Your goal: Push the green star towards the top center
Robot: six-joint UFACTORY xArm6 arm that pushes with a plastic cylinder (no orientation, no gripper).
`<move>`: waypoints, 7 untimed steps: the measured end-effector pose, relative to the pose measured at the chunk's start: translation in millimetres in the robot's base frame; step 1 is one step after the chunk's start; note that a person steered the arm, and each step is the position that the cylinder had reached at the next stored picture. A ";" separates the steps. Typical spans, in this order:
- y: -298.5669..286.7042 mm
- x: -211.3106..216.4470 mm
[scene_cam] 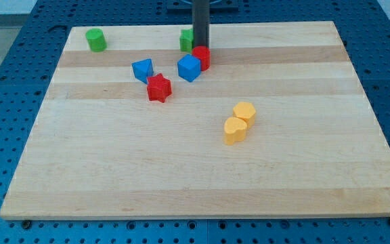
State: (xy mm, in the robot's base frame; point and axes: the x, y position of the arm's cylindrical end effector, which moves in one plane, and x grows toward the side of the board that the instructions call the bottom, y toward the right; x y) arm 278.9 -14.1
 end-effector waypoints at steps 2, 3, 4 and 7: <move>-33.7 24.5; -37.5 4.8; -34.5 -16.6; -51.0 -18.4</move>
State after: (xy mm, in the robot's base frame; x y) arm 260.5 -65.1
